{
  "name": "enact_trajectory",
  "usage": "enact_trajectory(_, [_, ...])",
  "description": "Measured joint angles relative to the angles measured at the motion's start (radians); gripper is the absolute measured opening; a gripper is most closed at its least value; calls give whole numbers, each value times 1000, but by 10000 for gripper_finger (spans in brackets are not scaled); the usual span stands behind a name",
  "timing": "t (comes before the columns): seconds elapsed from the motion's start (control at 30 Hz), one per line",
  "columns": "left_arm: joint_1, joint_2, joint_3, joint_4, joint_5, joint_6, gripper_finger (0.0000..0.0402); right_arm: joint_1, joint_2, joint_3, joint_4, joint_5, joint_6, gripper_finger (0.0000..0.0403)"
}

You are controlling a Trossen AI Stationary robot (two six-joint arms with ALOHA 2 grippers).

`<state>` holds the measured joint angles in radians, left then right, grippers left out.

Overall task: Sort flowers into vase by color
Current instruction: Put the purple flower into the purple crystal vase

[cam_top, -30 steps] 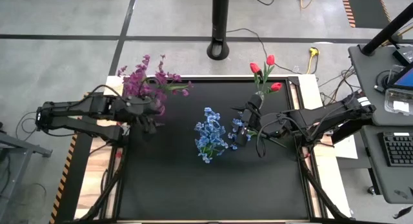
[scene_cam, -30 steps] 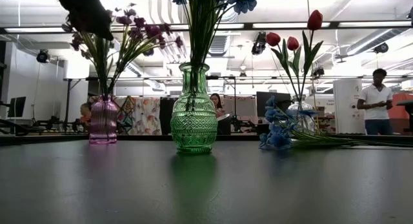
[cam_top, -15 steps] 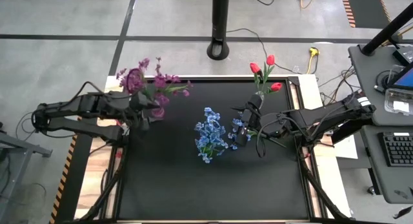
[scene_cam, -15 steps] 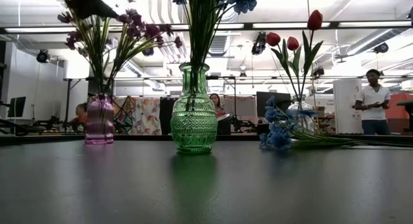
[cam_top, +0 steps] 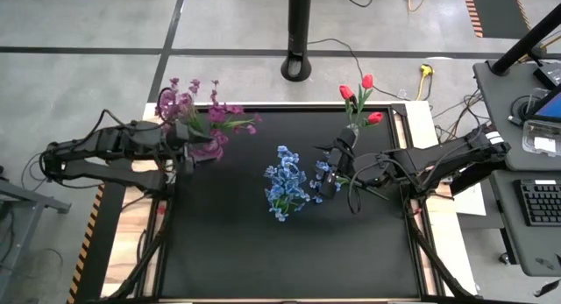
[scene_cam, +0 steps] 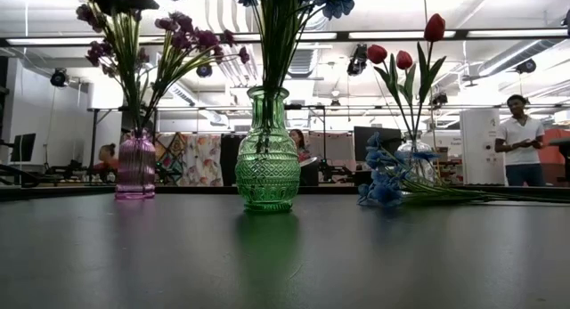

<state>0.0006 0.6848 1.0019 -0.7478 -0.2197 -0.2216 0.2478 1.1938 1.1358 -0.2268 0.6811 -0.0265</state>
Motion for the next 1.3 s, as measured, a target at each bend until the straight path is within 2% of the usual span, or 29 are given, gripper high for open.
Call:
enact_trajectory(0.37, [0,-31,57,-1,-10,183,281,0,0,0,0,0,0,242])
enact_trajectory(0.53, [0,-26,88,3,-11,213,281,0,0,0,-1,0,-1,242])
enact_trajectory(0.63, [0,-26,98,3,-40,218,281,0,0,0,-1,0,-9,242])
enact_trajectory(0.8, [0,-26,92,33,-162,185,281,0,0,1,-1,0,-18,242])
enact_trajectory(1.3, [0,24,132,99,-167,189,281,-3,0,3,1,0,-85,242])
